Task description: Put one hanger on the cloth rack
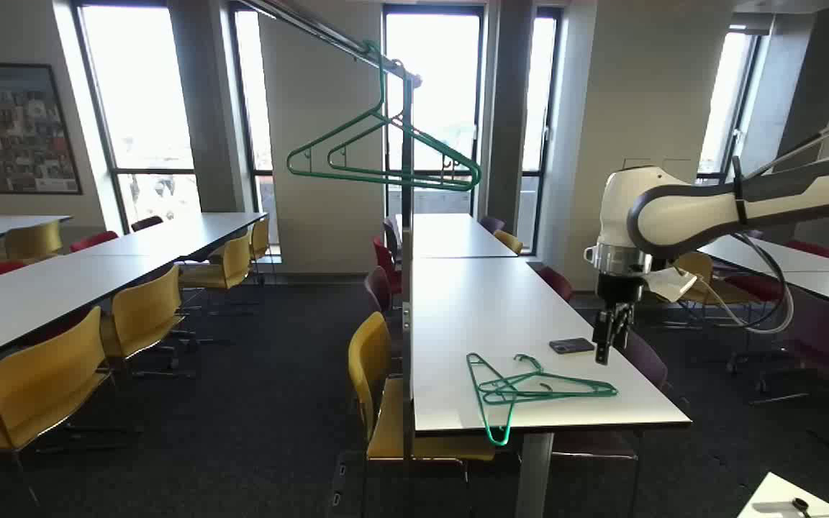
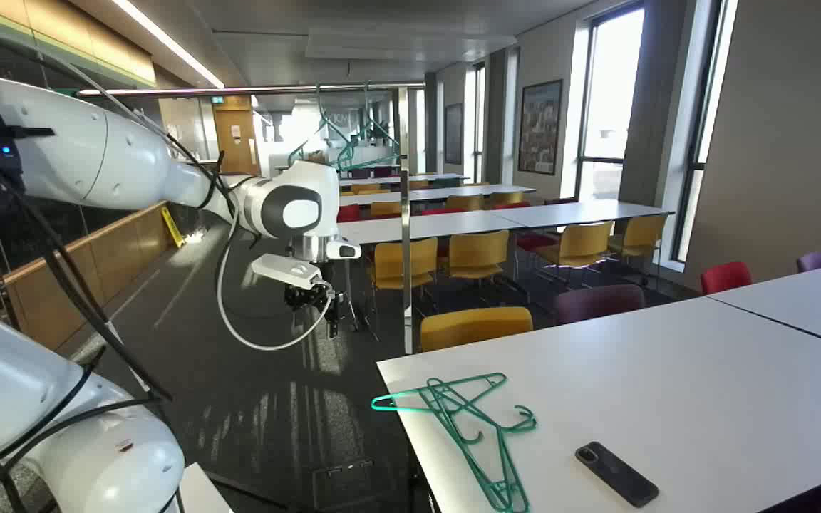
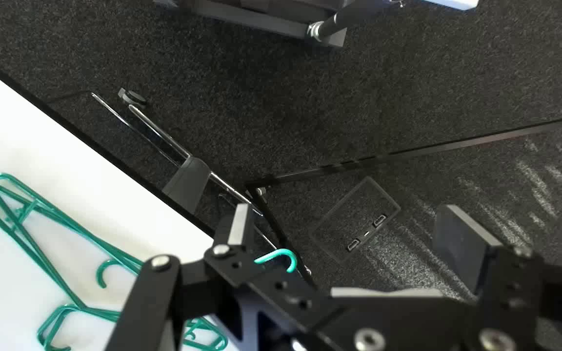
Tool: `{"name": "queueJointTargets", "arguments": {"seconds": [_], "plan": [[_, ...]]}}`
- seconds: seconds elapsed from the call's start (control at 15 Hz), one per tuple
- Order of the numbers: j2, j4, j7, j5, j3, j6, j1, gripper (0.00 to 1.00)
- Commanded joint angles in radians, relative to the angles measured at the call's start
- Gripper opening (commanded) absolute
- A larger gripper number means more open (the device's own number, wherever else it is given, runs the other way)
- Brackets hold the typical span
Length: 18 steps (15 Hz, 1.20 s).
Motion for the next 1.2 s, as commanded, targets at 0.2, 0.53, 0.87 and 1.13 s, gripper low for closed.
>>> {"name": "queueJointTargets", "arguments": {"seconds": [0.2, 0.53, 0.87, 1.13], "plan": [[0.008, -0.002, -0.032, -0.037, 0.012, 0.03, -0.014, 1.0], [0.09, 0.024, -0.122, -0.121, -0.022, 0.102, -0.029, 1.0], [0.201, 0.089, -0.448, -0.113, -0.117, 0.095, -0.019, 1.0], [0.239, 0.125, -0.674, -0.142, -0.139, 0.098, -0.029, 1.0]]}}
